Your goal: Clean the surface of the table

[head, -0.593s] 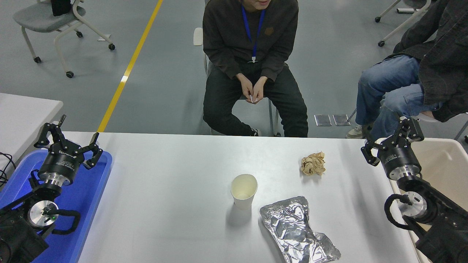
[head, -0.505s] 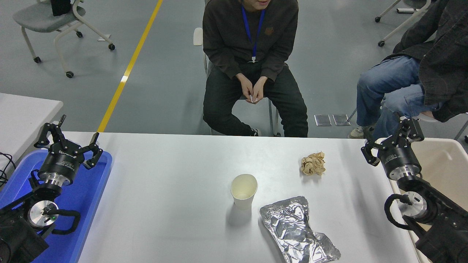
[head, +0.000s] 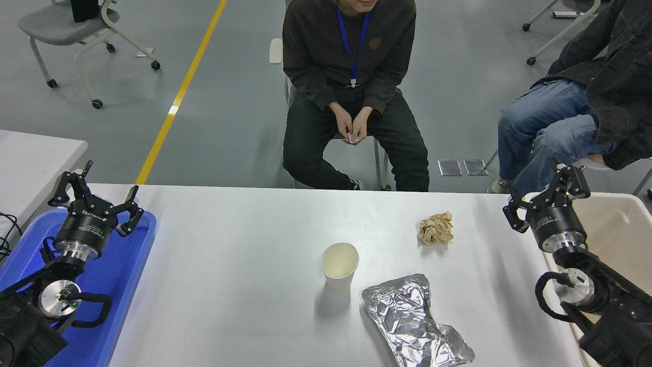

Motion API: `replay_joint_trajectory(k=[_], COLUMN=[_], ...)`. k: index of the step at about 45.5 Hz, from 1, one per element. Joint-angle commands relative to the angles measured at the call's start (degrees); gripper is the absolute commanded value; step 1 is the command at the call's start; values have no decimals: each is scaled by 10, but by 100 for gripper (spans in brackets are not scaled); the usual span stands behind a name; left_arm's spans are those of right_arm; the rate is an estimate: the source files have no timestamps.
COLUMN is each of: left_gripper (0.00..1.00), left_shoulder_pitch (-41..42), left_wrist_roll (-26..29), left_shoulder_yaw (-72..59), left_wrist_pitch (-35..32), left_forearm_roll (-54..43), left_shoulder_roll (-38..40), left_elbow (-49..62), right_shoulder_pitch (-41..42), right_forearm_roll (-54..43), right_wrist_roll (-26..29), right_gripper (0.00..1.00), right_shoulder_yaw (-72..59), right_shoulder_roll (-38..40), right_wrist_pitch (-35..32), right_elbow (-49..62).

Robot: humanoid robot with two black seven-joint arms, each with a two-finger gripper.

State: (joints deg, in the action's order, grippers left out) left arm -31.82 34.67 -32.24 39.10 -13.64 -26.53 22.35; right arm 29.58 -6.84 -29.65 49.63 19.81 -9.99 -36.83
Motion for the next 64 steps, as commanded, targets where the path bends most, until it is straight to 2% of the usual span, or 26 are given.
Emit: replay_joint_trajectory(k=[1, 16, 22, 32, 38, 52, 64], left_gripper=[100, 100, 100, 100, 100, 100, 100], left_shoulder_pitch=[0, 0, 0, 0, 0, 0, 0], left_wrist_roll=[1, 0, 0, 0, 0, 0, 0], left_shoulder_yaw=[0, 0, 0, 0, 0, 0, 0], left_wrist_pitch=[0, 0, 0, 0, 0, 0, 0], left_forearm_roll=[0, 0, 0, 0, 0, 0, 0], left_shoulder_roll=[0, 0, 0, 0, 0, 0, 0], left_elbow=[0, 0, 0, 1, 0, 0, 0], right_shoulder_pitch=[1, -30, -32, 28, 57, 81, 211], right_forearm_roll=[-1, 0, -1, -5, -27, -162, -184], right_wrist_roll=[-1, 1, 3, 20, 49, 131, 141], right_gripper=[100, 100, 100, 100, 100, 100, 100], right_shoulder_yaw=[-4, -8, -42, -186, -234, -262, -435], right_shoulder_roll=[4, 27, 36, 68, 99, 118, 135], right_wrist_pitch=[0, 2, 41, 110, 117, 105, 108], right_elbow=[-2, -79, -110, -161, -217, -280, -308])
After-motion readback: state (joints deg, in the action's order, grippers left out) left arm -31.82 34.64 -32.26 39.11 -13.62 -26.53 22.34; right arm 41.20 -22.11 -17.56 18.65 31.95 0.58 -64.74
